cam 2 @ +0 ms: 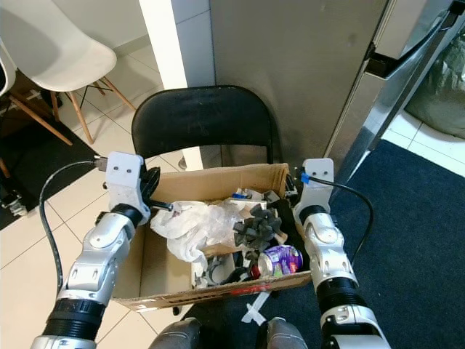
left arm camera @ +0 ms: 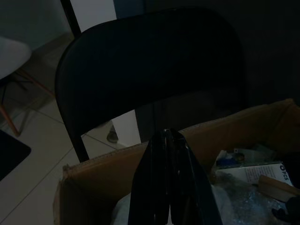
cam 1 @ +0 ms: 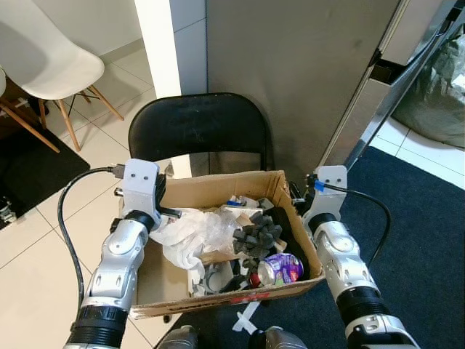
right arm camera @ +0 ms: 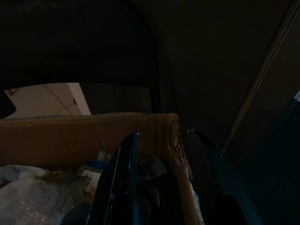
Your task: Picking trash to rubbish bin
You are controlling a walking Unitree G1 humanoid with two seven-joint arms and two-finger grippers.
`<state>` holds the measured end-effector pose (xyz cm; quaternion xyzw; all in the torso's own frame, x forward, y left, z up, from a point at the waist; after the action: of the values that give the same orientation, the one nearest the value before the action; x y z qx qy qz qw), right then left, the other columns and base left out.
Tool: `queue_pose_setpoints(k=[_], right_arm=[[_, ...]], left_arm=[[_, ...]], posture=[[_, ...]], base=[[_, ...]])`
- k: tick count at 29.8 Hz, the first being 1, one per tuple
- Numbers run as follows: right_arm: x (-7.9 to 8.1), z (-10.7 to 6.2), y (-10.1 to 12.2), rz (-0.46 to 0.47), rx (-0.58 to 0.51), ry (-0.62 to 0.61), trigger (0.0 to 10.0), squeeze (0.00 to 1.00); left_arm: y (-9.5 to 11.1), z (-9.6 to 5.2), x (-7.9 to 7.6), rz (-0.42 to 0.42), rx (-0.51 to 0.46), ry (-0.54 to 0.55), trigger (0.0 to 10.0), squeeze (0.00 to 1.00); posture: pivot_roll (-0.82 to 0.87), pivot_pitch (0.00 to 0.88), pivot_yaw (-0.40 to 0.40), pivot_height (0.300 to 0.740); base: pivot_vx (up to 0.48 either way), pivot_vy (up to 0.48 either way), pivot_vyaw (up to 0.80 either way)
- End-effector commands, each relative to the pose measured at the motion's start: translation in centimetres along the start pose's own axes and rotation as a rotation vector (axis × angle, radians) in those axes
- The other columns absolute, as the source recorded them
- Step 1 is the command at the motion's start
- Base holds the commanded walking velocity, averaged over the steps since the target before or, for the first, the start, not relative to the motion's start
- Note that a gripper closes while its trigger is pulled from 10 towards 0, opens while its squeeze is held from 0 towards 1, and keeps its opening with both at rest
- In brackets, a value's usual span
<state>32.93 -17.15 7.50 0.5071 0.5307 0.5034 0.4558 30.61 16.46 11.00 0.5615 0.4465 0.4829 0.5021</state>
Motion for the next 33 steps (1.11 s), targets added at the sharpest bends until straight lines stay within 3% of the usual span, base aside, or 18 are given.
queue_pose_setpoints(k=[1, 24, 33], right_arm=[[-0.08, 0.07, -0.17, 0.007, 0.013, -0.001, 10.0, 0.00], [-0.02, 0.01, -0.28, 0.006, 0.021, 0.007, 10.0, 0.00], [-0.05, 0.00, -0.24, 0.001, 0.019, 0.009, 10.0, 0.00]], left_arm=[[-0.31, -0.06, -0.10, -0.008, 0.005, -0.003, 10.0, 0.00], [-0.30, -0.19, 0.07, -0.010, 0.000, 0.004, 10.0, 0.00], [-0.32, -0.18, 0.10, -0.008, 0.001, 0.010, 10.0, 0.00]], posture=[[0.06, 0.033, -0.021, 0.740], [0.06, 0.039, -0.024, 0.740], [0.06, 0.043, -0.026, 0.740]], base=[[0.000, 0.000, 0.00], [-0.255, 0.000, 0.00], [0.000, 0.000, 0.00]])
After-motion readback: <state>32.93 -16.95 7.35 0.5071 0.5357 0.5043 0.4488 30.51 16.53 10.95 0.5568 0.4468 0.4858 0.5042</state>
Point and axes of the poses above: a point about 5 cm out from each wrist's last joint towards the gripper, its own z axis pointing out of the wrist towards the gripper, its own y axis along the axis of the wrist's last joint, x = y × z, the point moved 1 cm from there along z, pointing out of the wrist towards the gripper
